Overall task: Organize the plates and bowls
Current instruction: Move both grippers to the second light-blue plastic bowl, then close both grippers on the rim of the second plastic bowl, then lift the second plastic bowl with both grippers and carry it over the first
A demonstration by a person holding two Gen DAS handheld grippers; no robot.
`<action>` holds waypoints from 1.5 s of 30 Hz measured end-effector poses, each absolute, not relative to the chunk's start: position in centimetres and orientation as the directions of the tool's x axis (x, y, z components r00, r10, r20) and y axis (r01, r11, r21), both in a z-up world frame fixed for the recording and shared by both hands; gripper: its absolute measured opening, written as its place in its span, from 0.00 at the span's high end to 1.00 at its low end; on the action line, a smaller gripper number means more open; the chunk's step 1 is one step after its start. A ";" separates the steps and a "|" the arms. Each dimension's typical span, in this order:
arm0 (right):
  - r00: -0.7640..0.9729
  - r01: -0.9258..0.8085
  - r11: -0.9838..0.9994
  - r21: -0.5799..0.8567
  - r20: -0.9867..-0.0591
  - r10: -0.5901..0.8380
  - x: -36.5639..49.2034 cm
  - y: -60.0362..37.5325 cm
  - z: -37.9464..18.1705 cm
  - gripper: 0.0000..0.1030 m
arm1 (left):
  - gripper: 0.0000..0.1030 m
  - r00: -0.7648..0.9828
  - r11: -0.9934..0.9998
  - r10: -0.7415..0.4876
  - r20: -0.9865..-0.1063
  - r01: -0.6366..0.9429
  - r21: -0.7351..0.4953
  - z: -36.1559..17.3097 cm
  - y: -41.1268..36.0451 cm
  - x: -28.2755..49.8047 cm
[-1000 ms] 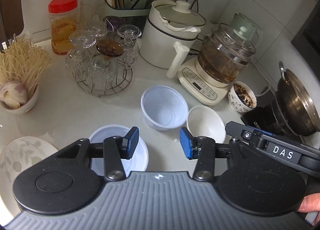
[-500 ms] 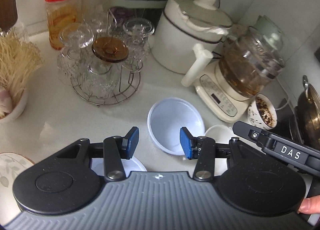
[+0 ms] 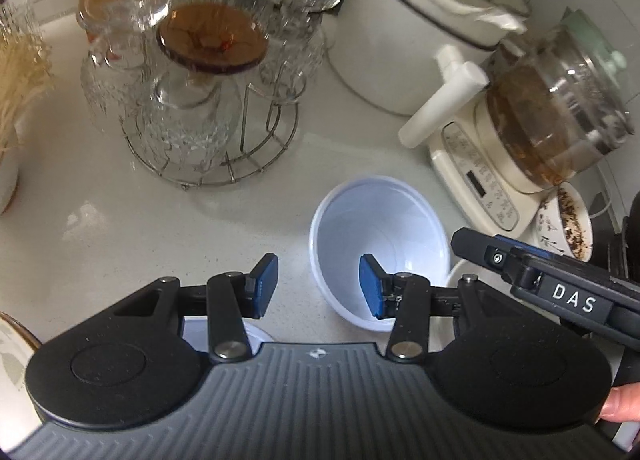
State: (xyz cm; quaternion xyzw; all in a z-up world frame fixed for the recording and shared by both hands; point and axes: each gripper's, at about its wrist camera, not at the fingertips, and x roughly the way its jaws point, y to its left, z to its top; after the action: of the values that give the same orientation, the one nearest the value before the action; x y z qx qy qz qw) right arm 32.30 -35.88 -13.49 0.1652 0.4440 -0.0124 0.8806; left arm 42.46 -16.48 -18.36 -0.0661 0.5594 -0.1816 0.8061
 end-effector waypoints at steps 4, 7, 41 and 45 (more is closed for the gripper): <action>0.588 0.177 0.944 0.278 -0.799 0.125 33.2 -36.1 -14.4 0.53 | 0.55 0.289 0.932 -0.350 -0.891 0.201 -0.301 -19.6 -16.5 43.1; 0.572 0.172 0.946 0.275 -0.809 0.131 33.8 -35.9 -15.0 0.53 | 0.60 0.277 0.932 -0.351 -0.894 0.195 -0.306 -20.1 -16.4 43.5; 0.548 0.141 0.938 0.317 -0.814 0.193 35.3 -35.2 -16.6 0.87 | 0.91 0.272 0.915 -0.390 -0.880 0.222 -0.337 -20.3 -16.3 44.4; 0.562 0.136 0.933 0.334 -0.802 0.205 34.6 -35.4 -15.7 0.87 | 0.91 0.299 0.914 -0.396 -0.869 0.217 -0.342 -19.0 -16.1 43.8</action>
State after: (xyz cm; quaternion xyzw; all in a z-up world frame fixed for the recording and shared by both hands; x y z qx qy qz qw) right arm 34.62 -35.40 -15.67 0.1823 0.4678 0.0199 0.8646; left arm 43.75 -16.12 -18.96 -0.0795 0.5605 -0.1911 0.8018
